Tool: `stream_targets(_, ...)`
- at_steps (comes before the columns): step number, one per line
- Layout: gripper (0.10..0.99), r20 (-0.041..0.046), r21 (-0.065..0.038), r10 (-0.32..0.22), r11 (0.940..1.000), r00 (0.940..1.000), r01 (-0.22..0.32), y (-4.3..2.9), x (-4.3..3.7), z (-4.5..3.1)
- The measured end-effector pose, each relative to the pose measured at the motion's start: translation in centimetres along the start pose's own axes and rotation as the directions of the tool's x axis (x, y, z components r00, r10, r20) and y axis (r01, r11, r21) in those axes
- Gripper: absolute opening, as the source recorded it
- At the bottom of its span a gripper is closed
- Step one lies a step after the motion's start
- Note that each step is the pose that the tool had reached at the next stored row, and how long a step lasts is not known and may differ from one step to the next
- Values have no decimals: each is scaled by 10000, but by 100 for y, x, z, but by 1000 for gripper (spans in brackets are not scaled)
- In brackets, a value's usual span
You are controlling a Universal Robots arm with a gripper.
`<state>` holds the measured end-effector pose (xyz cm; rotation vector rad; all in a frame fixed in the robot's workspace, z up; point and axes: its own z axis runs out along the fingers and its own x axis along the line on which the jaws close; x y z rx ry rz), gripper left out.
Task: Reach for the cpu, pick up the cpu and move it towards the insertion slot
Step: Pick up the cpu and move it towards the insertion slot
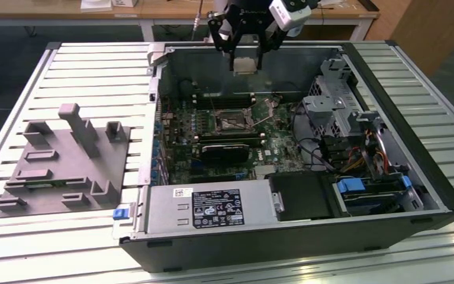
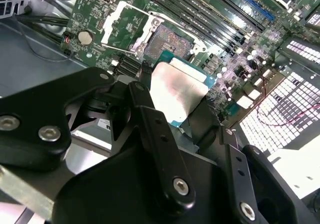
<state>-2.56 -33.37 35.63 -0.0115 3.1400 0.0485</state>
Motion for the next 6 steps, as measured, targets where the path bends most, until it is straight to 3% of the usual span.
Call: stream_targets(6,541,-1,2,-1,10000,10000,1,0,-1,-2)
